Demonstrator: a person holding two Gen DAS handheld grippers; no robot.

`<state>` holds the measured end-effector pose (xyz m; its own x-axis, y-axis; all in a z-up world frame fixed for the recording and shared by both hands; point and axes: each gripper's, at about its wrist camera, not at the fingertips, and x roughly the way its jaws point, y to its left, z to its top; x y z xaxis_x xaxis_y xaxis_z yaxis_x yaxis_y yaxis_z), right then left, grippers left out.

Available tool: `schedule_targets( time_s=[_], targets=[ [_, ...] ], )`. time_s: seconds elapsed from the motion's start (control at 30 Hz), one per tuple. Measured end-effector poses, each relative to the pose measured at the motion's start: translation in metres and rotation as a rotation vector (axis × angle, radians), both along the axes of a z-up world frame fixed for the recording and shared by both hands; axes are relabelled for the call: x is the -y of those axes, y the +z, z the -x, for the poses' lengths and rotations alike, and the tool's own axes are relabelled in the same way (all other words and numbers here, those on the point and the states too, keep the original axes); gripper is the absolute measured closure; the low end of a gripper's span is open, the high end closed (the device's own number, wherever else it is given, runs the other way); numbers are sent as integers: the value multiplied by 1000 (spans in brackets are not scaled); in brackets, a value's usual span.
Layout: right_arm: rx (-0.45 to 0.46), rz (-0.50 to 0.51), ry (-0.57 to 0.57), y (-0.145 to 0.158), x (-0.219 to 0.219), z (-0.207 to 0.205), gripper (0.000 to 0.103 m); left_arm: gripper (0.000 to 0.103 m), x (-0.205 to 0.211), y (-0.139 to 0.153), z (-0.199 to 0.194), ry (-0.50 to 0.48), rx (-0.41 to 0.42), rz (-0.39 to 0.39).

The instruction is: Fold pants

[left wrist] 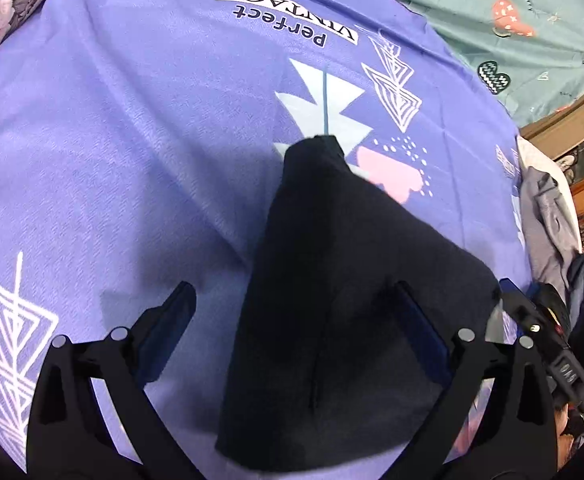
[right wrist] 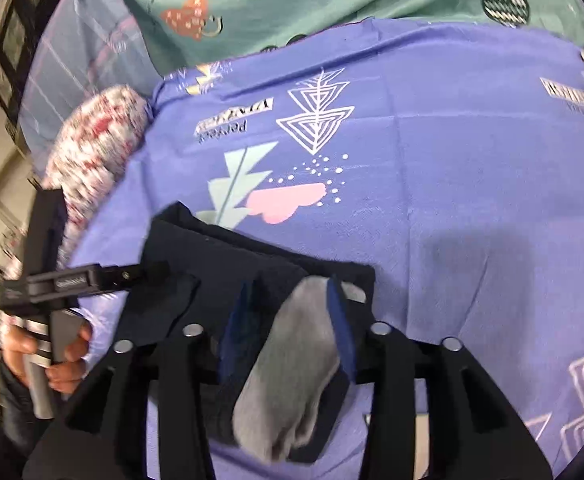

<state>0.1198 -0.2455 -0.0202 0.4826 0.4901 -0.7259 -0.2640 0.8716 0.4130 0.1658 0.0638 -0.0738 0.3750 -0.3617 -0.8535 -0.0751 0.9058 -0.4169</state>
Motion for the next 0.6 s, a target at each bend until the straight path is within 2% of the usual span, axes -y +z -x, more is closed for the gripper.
schedule_targets(
  time_s=[0.1,0.17,0.3,0.43,0.47,0.53,0.6],
  targets=[
    [-67,-139,17,-5,23,13,41,4,-7,-1,10,-24,-19,61],
    [-141,-175,22,-21,33,20,39,4,-10,-3,14,-42,-24,91],
    [-239,-219,9,-46,38,23,39,4,-5,-9,18,-75,-39,70],
    [-256,-262,30,-50,33,22,39,6,0,-19,23,-133,-79,127],
    [-263,-271,46,-52,27,20,39,6,2,-19,23,-141,-68,115],
    [-274,-280,55,-56,23,15,34,7,8,-20,23,-171,-56,102],
    [-270,-288,45,-62,20,8,26,15,17,-21,18,-189,-54,107]
  ],
)
